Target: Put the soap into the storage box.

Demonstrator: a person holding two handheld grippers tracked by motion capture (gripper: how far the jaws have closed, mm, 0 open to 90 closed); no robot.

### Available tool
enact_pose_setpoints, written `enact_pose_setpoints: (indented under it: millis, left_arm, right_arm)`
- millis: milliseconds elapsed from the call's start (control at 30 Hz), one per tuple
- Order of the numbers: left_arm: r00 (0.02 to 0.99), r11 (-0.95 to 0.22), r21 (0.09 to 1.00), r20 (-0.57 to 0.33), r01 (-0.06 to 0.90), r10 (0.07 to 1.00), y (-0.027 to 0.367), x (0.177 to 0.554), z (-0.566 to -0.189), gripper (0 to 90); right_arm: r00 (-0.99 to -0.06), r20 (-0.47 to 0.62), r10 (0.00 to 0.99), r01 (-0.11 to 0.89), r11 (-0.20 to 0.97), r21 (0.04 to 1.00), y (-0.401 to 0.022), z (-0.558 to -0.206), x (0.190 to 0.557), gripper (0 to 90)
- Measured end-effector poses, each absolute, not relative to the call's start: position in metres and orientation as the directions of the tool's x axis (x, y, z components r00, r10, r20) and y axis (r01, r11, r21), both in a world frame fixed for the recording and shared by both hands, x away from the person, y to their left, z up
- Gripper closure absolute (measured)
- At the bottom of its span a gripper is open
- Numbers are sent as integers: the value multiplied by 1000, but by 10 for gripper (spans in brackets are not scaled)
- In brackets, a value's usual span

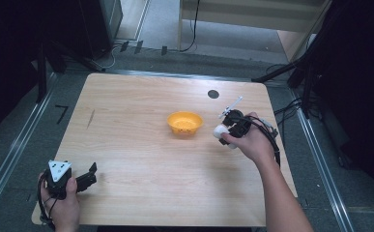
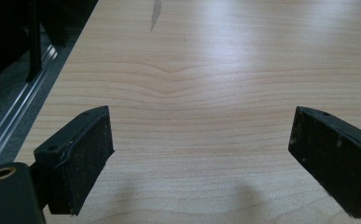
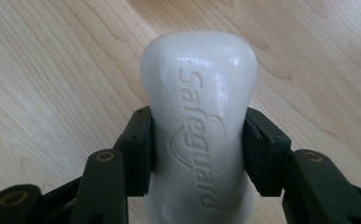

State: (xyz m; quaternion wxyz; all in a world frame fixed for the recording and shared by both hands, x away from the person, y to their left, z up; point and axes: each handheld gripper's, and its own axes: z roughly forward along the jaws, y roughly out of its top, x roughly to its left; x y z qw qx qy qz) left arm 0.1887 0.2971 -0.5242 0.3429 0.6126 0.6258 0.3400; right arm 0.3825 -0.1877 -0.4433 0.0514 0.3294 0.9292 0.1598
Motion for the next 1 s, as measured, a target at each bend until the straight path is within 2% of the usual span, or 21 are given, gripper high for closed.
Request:
enact_pose_setpoints:
  millis: [633,1000]
  left_arm:
    - [-9,11,847,-8,532,1000,297,189,-524,68]
    - [-8,11,846,-8,533,1000,297,189,-524,68]
  right_arm:
    - [-851,-37,524,482,808,338,-167,-423,402,510]
    - [-876,-67,478,427,832,354,-160,-423,411,510]
